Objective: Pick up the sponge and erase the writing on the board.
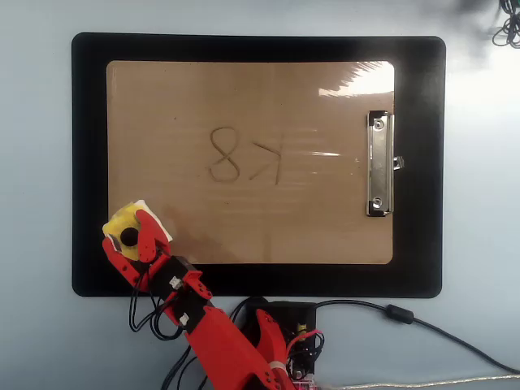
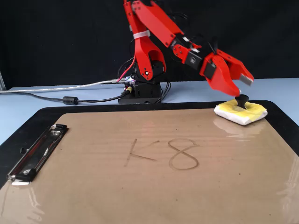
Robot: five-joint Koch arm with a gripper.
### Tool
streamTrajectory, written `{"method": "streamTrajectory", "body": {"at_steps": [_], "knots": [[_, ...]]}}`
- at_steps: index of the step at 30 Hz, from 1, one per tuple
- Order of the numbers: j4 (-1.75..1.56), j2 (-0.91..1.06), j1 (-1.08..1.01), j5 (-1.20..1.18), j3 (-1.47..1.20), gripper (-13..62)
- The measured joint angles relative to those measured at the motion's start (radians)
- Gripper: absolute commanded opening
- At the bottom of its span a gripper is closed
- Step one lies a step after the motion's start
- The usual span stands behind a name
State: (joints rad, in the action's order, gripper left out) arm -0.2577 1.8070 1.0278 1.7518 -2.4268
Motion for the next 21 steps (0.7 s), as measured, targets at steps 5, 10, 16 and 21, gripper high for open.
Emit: {"method": "streamTrajectory", "body": {"at_steps": [5,10,16,21], "knots": [[-0.06,-0.032,0.008,-0.008,-0.002,33.0],[-0.107,-0.097,0.037,-0.015,0.0,32.9],[-0.11,-0.144,0.037,-0.075,-0.015,32.9],[-0.11,-0.172,0.037,-0.084,-0.015,32.9]]}}
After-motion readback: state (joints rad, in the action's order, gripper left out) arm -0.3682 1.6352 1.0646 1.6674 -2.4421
